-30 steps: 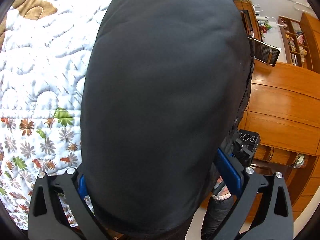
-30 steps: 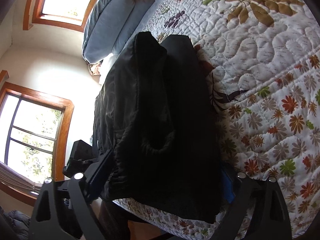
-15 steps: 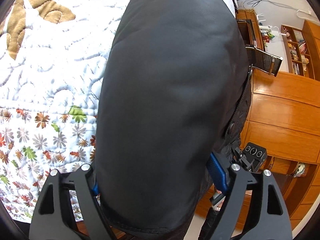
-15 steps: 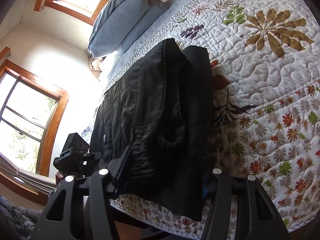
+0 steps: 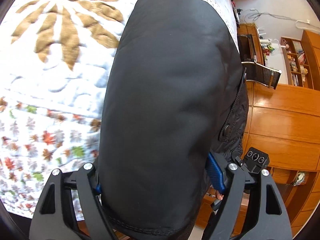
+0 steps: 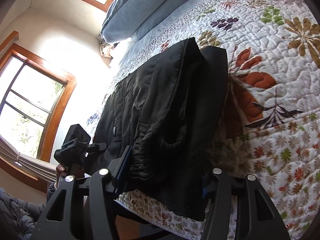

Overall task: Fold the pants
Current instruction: 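Grasp the folded pants end with the left gripper and lift it, then fold the lifted end over the pants with the left gripper, then release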

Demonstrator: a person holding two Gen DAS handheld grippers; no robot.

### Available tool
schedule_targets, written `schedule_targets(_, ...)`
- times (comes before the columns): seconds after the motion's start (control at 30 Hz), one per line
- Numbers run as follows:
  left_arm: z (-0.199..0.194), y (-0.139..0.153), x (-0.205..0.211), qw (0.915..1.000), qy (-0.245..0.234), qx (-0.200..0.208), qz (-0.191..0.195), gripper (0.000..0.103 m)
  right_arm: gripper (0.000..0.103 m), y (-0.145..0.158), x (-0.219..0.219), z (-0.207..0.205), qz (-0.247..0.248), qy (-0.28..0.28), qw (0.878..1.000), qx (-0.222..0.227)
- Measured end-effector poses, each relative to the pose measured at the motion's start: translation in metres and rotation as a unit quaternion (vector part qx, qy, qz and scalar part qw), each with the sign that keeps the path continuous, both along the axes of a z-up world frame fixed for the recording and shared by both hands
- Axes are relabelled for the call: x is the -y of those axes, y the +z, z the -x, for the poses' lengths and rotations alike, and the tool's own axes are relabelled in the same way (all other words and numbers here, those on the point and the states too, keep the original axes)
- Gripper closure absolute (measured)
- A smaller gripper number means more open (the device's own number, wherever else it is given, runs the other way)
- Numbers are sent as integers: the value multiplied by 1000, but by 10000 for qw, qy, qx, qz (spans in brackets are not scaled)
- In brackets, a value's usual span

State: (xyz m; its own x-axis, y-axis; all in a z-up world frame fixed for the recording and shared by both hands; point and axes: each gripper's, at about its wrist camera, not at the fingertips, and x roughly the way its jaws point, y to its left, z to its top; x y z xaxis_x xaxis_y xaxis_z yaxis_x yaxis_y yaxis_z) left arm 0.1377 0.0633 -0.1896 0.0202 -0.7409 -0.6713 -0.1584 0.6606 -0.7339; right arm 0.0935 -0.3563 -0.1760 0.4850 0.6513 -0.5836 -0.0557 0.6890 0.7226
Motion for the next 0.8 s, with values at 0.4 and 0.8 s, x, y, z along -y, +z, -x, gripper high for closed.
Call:
schedule_targets(0.4, 11, 5, -90, 9955, 917, 58, -217, 22, 47, -4, -87, -61, -189, 694, 9974, 25)
schedule_targets(0.8, -30, 3, -128, 9918, 1206, 180, -373, 18, 47, -9, -119, -134, -363, 623, 9974, 3)
